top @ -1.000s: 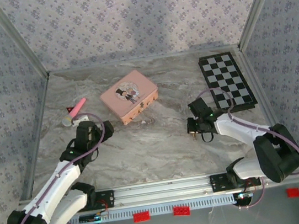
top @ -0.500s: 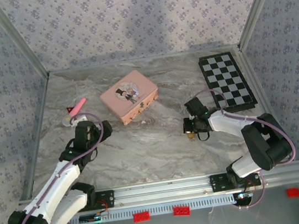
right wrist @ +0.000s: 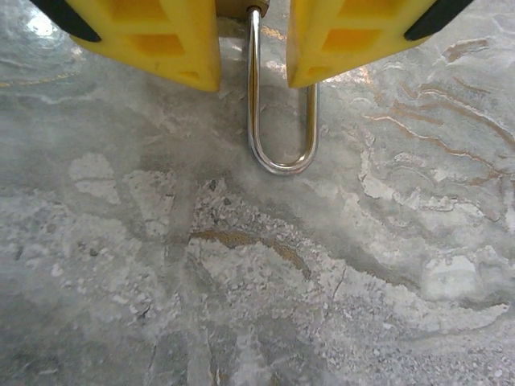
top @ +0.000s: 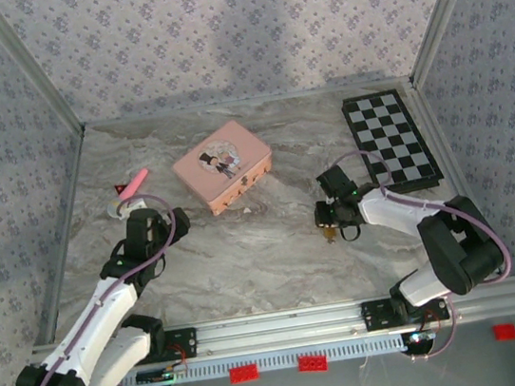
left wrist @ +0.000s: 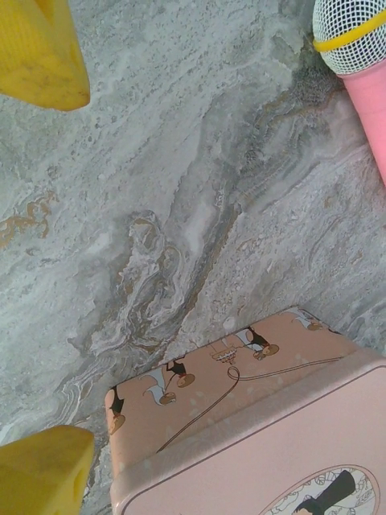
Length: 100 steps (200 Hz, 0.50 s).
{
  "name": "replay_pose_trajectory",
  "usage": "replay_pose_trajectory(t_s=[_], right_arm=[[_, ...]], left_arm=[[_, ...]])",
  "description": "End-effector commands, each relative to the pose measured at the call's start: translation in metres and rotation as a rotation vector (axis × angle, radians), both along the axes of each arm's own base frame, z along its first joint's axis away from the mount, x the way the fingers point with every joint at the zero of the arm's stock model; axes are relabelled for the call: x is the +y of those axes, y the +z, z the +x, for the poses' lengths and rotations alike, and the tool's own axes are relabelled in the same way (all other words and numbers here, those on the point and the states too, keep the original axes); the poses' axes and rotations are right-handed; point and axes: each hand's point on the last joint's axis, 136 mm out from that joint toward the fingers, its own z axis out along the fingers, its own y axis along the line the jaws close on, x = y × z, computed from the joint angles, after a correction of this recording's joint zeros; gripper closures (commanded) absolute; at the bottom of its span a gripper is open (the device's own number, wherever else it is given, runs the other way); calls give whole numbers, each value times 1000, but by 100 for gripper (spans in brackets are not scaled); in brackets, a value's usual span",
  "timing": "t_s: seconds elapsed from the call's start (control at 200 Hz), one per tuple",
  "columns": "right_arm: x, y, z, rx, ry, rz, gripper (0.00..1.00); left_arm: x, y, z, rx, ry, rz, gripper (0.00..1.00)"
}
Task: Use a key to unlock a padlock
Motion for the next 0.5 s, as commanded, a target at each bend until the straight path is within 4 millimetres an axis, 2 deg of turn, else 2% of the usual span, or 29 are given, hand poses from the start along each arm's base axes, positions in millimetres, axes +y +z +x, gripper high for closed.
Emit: replay_pose_trajectory(t_s=[0.0,0.085,0.165,0.325,0.415,0.495], right_arm=[[-3,19,5,-41,5,-31,68],[-1,30,9,-82,32,-42,64],[-3,49,18,-161,74,-97,62],[-16,96,45,-391,96,-205,58],[-23,123,63,-536,76,-232,58],[-26,137,75,-664,85,-267,58]], left_arm=[[2,11,2,-39,-5,11,0],[2,19,4,-66,-15,20,0],[5,31,7,-91,-16,58,0],[35,59,12,-175,104,193,0],[46,65,17,-231,166,236,0],[57,69,21,-265,229,282,0]])
